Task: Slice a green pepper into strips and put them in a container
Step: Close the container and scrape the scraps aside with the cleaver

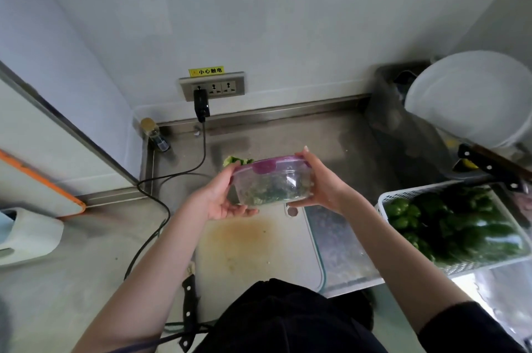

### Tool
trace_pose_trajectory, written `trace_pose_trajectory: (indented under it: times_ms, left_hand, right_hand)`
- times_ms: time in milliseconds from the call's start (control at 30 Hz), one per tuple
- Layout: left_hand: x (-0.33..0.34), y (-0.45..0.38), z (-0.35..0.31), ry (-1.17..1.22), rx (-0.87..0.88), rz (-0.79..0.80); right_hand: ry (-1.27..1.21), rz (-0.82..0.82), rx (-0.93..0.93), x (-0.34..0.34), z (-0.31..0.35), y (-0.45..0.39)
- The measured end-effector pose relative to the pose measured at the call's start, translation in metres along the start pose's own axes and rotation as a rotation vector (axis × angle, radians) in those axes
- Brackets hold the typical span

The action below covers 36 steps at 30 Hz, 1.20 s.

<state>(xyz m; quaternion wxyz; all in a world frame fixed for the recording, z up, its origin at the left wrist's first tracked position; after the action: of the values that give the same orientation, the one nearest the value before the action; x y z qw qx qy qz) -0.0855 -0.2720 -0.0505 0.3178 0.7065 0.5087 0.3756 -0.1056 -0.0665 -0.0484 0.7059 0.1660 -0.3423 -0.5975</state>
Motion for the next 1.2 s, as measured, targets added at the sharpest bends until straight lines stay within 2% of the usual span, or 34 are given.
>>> trace_pose_trajectory:
  times_ms: [100,200,300,367,433,567,700,800,900,967,1000,1067,1200]
  left_hand:
    - [0.007,-0.003,-0.018,-0.022,0.058,-0.005]
    - [0.013,-0.014,-0.033,-0.004,0.223,-0.067]
    - [0.021,-0.030,-0.043,0.031,0.422,-0.061]
    - [0.026,-0.039,-0.049,-0.028,0.546,-0.149]
    - [0.026,-0.050,-0.055,-0.029,0.622,-0.289]
    - [0.030,-0.081,-0.070,-0.075,0.613,-0.370]
    - [0.035,-0.109,-0.082,-0.048,0.537,-0.348]
    - [0.037,-0.125,-0.093,0.005,0.546,-0.267]
    - [0.033,-0.138,-0.095,-0.076,0.541,-0.269]
    - [0.025,-0.137,-0.096,-0.375,0.627,-0.434]
    - [0.022,-0.135,-0.097,-0.531,0.692,-0.515]
    - [0.020,-0.122,-0.095,-0.752,0.805,-0.640]
    - [0.003,-0.081,-0.076,-0.810,0.860,-0.768]
  right_hand:
    - [0.018,-0.024,0.050,-0.007,0.007,-0.010]
    - [0.022,-0.047,0.066,-0.017,0.014,-0.020]
    - [-0.053,-0.149,-0.110,-0.031,0.026,-0.036]
    - [-0.058,-0.201,-0.272,-0.036,0.034,-0.044]
    - [0.111,-0.327,-0.367,-0.041,0.038,-0.053]
    - [0.515,-0.568,-0.351,-0.050,0.051,-0.070]
    - [0.539,-0.627,-0.373,-0.063,0.061,-0.085]
    - [0.599,-0.607,-0.442,-0.063,0.073,-0.095]
    - [0.705,-0.529,-0.395,-0.052,0.074,-0.106]
    - [0.882,-0.546,-0.446,-0.042,0.070,-0.106]
    - [1.050,-0.537,-0.488,-0.034,0.067,-0.105]
    - [1.372,-0.426,-0.468,-0.019,0.053,-0.111]
    - [1.411,-0.303,-0.352,-0.015,0.055,-0.120]
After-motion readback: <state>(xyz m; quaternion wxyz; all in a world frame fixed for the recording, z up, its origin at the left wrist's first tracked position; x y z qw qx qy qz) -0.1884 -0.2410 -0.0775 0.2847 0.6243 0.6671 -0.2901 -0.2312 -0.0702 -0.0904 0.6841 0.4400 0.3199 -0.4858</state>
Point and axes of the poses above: each hand's wrist, its own y-axis away from the middle knuckle, its own x-axis out of the palm, z = x × y, the point moved 5 cm from there along -y, towards the middle knuckle, and after that the axes turned 6 degrees about -y, right-handed, at the moved point
